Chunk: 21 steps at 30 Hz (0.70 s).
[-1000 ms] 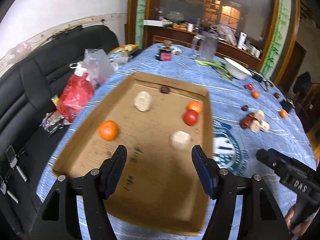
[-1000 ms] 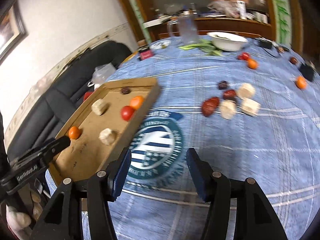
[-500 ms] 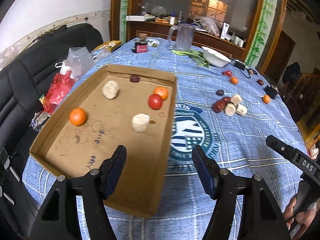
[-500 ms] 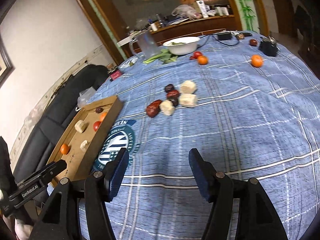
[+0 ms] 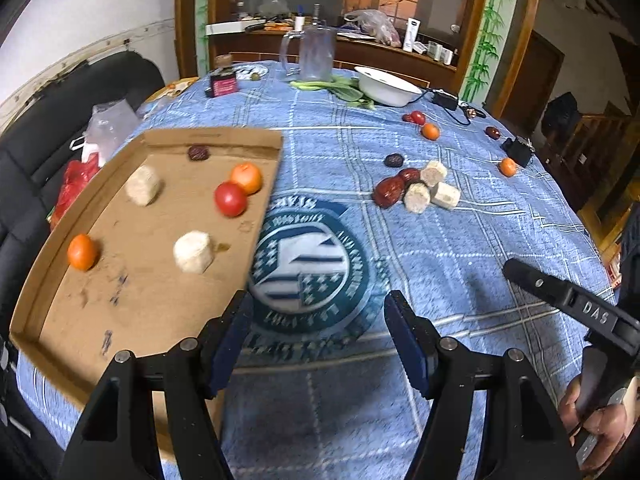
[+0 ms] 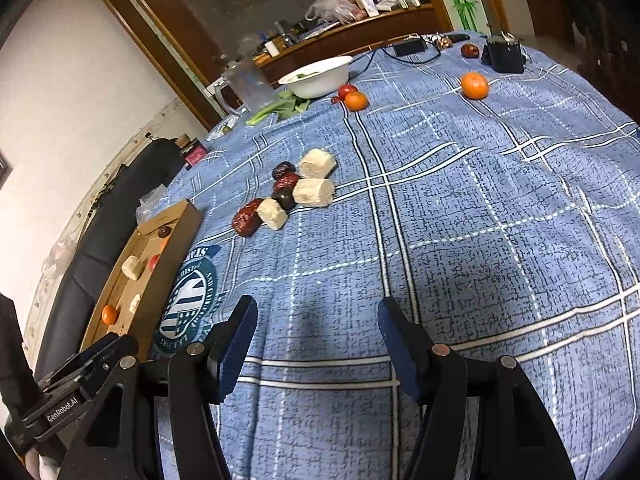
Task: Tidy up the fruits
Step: 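Withdraw both open tools from the tray back over the table, then grasp a dark red date with the left tool while the right tool grasps a white yam piece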
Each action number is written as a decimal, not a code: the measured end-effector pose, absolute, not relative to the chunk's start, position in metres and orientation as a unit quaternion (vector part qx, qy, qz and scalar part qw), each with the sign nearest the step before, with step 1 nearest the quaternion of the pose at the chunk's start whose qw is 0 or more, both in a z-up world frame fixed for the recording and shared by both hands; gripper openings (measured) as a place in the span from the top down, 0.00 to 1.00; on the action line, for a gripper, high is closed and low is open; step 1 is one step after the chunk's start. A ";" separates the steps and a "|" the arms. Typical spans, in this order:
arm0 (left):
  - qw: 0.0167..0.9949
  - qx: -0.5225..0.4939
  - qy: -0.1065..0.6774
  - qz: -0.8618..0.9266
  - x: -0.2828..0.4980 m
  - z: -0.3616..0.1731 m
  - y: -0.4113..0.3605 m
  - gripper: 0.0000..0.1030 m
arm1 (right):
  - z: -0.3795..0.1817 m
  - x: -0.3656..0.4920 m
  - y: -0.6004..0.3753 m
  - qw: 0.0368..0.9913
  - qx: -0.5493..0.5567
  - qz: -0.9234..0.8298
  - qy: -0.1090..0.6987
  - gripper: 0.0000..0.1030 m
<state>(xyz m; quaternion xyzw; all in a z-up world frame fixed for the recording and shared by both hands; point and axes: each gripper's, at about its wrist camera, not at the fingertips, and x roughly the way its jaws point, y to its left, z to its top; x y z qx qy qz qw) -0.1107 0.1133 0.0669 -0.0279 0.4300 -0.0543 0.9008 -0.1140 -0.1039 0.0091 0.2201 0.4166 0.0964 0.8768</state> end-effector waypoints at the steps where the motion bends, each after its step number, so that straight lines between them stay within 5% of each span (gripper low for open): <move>1: 0.901 -0.024 0.429 -0.057 -0.107 0.068 0.110 0.35 | 0.008 -0.111 -0.106 0.876 0.220 0.097 0.418 0.35; 21: 0.896 -0.091 0.420 -0.112 0.030 0.051 0.071 0.35 | 0.027 0.006 -0.107 0.905 0.142 0.113 0.385 0.35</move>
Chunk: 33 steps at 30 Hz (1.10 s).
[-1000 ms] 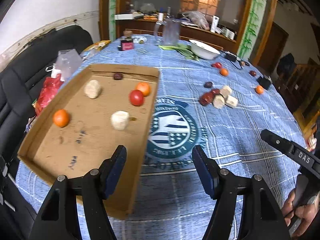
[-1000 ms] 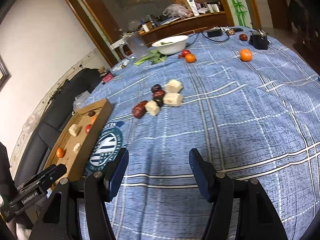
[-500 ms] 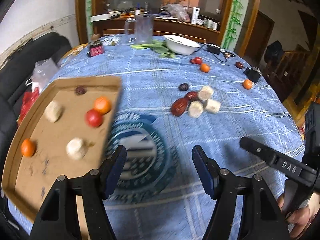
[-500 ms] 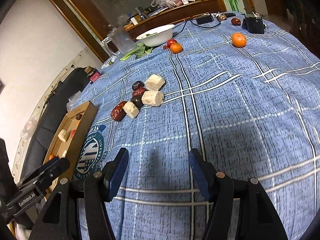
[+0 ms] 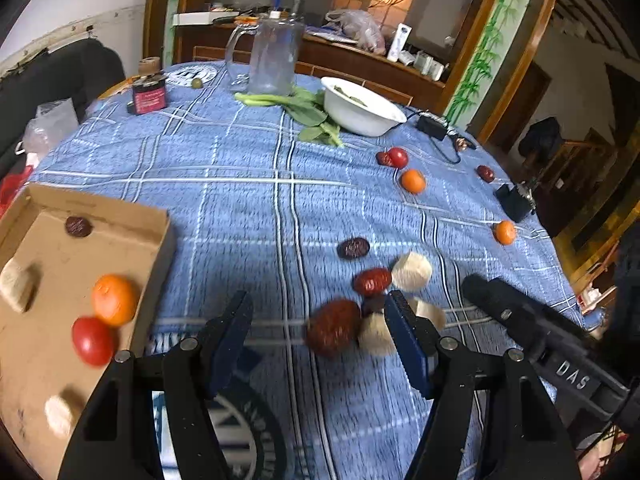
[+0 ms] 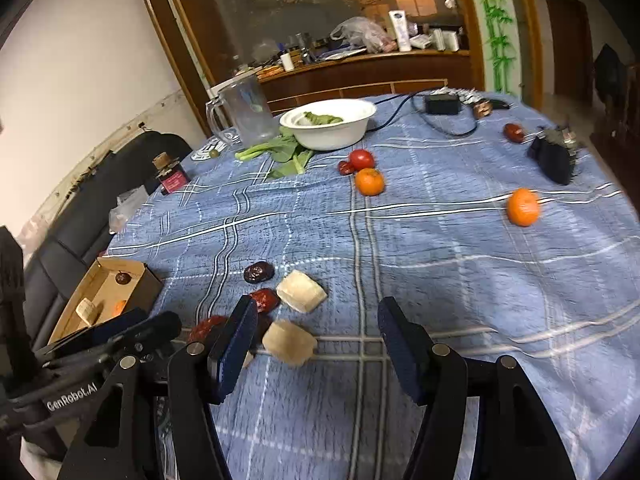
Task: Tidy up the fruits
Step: 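Grasp a dark red date with the left tool while the right tool grasps a white yam piece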
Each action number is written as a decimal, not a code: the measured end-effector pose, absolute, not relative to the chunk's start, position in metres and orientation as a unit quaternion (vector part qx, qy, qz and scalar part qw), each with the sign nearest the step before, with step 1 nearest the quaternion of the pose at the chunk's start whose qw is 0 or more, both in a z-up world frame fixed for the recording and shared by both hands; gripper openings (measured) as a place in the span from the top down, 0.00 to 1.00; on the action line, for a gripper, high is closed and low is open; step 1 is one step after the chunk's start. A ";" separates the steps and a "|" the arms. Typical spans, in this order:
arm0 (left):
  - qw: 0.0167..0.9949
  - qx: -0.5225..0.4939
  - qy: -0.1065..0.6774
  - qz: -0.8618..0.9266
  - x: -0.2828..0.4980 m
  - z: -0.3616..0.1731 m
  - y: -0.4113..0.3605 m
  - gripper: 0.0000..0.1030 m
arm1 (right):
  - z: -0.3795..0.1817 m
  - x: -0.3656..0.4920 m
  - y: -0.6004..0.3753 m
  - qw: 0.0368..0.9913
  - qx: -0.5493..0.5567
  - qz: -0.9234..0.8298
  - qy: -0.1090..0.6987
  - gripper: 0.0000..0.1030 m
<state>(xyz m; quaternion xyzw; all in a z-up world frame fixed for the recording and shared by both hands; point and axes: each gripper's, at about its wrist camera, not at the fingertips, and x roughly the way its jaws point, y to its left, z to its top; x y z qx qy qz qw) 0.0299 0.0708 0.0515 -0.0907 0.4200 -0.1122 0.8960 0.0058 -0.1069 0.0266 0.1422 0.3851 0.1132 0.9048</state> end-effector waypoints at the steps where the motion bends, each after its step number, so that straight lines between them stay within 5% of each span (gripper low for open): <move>1: 0.898 -0.089 0.414 -0.121 0.030 0.050 0.071 0.35 | 0.019 0.008 -0.107 0.899 0.150 0.122 0.394 0.35; 5: 0.897 -0.084 0.404 -0.159 0.032 0.043 0.070 0.57 | 0.010 0.013 -0.105 0.887 0.143 0.138 0.416 0.35; 9: 0.890 -0.057 0.417 -0.173 0.032 0.035 0.063 0.63 | 0.008 0.011 -0.106 0.883 0.138 0.145 0.425 0.35; 22: 0.875 -0.061 0.443 -0.185 0.033 0.022 0.064 0.62 | -0.004 0.017 -0.083 0.881 0.074 0.143 0.444 0.36; 27: 0.866 -0.090 0.454 -0.189 0.036 0.018 0.071 0.59 | -0.004 0.016 -0.069 0.878 0.061 0.174 0.441 0.67; 33: 0.865 -0.093 0.454 -0.192 0.037 0.018 0.072 0.59 | 0.000 0.013 -0.081 0.894 0.043 0.115 0.432 0.69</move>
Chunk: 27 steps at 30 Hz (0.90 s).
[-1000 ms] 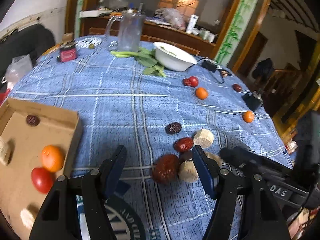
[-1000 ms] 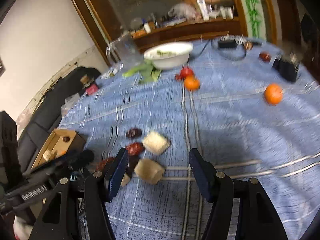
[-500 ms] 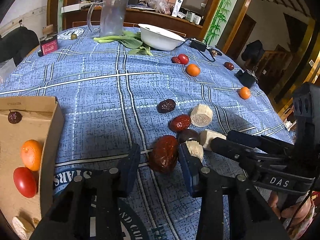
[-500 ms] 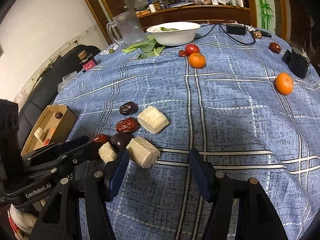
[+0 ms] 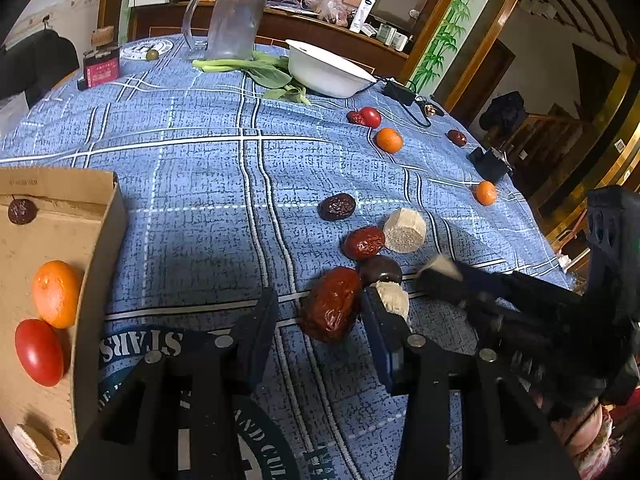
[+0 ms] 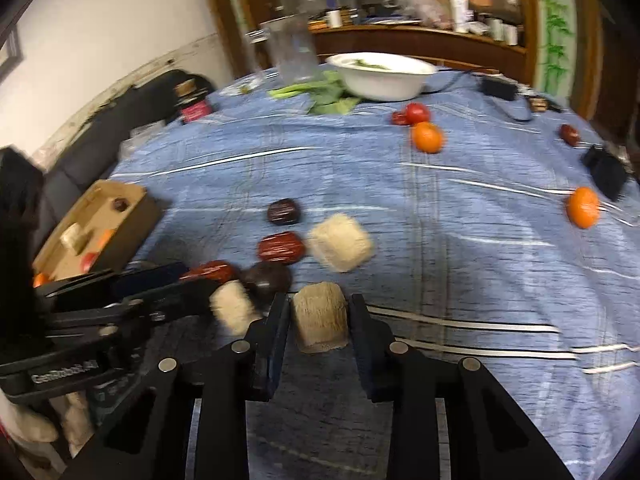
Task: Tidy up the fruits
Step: 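Grasp a dark red date with the left tool while the right tool grasps a white yam piece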
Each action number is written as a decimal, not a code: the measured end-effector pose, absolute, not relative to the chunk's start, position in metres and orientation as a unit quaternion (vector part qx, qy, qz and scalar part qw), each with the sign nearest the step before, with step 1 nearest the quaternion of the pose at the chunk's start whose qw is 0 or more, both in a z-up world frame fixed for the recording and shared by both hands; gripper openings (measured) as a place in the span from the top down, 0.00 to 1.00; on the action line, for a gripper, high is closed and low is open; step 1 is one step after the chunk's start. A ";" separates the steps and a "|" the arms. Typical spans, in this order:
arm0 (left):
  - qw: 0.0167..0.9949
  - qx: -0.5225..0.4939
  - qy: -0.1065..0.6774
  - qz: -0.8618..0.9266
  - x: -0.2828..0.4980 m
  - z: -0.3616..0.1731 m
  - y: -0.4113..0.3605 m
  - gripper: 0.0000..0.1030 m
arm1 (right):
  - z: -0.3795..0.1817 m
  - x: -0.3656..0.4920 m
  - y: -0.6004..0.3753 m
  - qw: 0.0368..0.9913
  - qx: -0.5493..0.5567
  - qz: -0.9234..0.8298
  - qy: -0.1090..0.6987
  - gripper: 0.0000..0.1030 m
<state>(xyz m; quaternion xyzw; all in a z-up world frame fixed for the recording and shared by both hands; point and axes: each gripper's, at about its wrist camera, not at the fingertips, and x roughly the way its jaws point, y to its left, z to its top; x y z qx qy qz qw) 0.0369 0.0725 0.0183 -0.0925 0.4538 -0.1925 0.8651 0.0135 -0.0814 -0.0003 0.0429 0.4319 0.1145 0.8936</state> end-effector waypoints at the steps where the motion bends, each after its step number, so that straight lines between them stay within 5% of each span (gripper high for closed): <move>1: 0.864 -0.098 0.454 -0.194 0.037 0.018 0.075 0.59 | -0.001 0.015 -0.088 0.894 0.051 0.102 0.433 0.69; 19: 0.871 -0.074 0.445 -0.197 0.037 0.018 0.068 0.59 | -0.005 0.018 -0.088 0.890 0.044 0.095 0.443 0.68; 21: 0.862 -0.094 0.450 -0.215 0.039 0.017 0.071 0.72 | -0.004 0.018 -0.088 0.891 0.043 0.094 0.443 0.69; 27: 0.872 -0.063 0.440 -0.205 0.035 0.020 0.062 0.72 | -0.005 0.016 -0.091 0.891 0.056 0.096 0.440 0.69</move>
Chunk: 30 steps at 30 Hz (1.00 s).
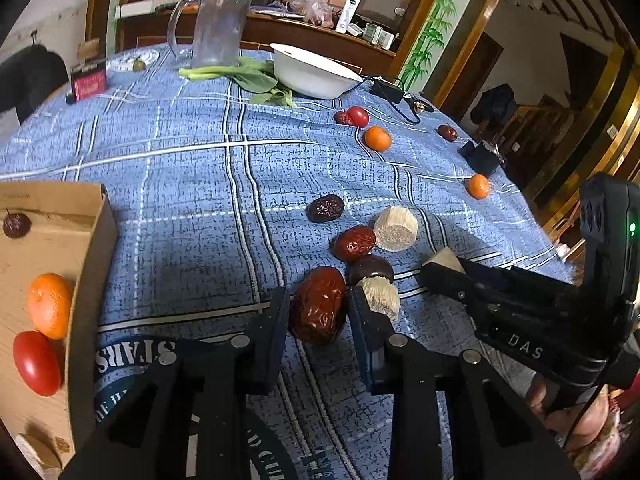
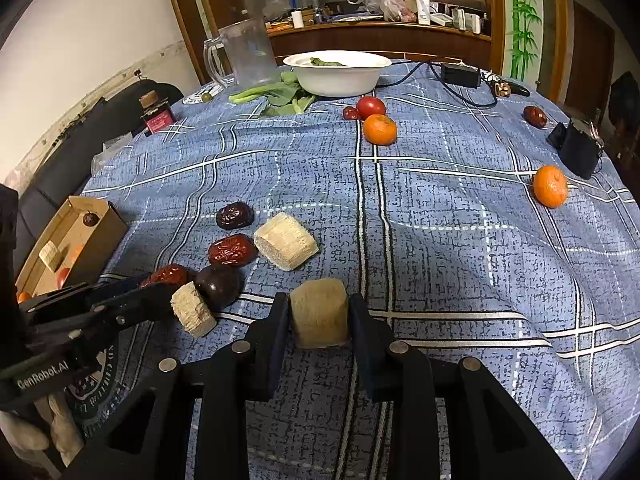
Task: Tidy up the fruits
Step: 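Grasp a dark red date with the left tool while the right tool grasps a white yam piece, then carry the date and yam piece into the tray and open both tools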
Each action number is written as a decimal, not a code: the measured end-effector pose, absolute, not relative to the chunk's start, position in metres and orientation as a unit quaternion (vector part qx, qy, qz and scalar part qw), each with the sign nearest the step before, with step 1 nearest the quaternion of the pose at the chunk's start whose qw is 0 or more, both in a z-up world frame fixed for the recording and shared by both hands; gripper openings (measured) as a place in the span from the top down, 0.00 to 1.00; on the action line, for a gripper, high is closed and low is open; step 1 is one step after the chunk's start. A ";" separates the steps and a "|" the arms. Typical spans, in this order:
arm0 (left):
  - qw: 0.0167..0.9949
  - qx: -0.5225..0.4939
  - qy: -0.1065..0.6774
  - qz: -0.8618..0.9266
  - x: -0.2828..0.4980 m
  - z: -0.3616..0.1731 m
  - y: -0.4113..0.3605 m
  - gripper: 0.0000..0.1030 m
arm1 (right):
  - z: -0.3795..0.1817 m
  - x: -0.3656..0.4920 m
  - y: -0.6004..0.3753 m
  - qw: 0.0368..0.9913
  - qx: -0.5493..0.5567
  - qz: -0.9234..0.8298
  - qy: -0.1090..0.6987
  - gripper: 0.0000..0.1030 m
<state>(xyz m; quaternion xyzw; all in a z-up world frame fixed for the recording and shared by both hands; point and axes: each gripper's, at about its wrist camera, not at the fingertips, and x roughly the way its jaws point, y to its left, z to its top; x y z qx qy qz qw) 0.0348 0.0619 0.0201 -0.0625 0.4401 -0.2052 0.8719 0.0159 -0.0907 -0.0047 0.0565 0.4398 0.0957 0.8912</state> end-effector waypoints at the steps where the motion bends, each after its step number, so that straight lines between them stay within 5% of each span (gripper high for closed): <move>1: 0.874 -0.058 0.437 -0.202 0.034 0.020 0.061 0.72 | -0.005 0.016 -0.091 0.892 0.058 0.096 0.439 0.69; 17: 0.893 -0.084 0.385 -0.215 -0.023 0.041 0.067 0.72 | 0.032 -0.063 -0.079 0.902 0.114 0.097 0.404 0.69; 30: 0.928 -0.108 0.353 -0.047 -0.110 0.079 0.224 0.72 | 0.062 -0.080 0.031 0.884 0.081 0.217 0.406 0.68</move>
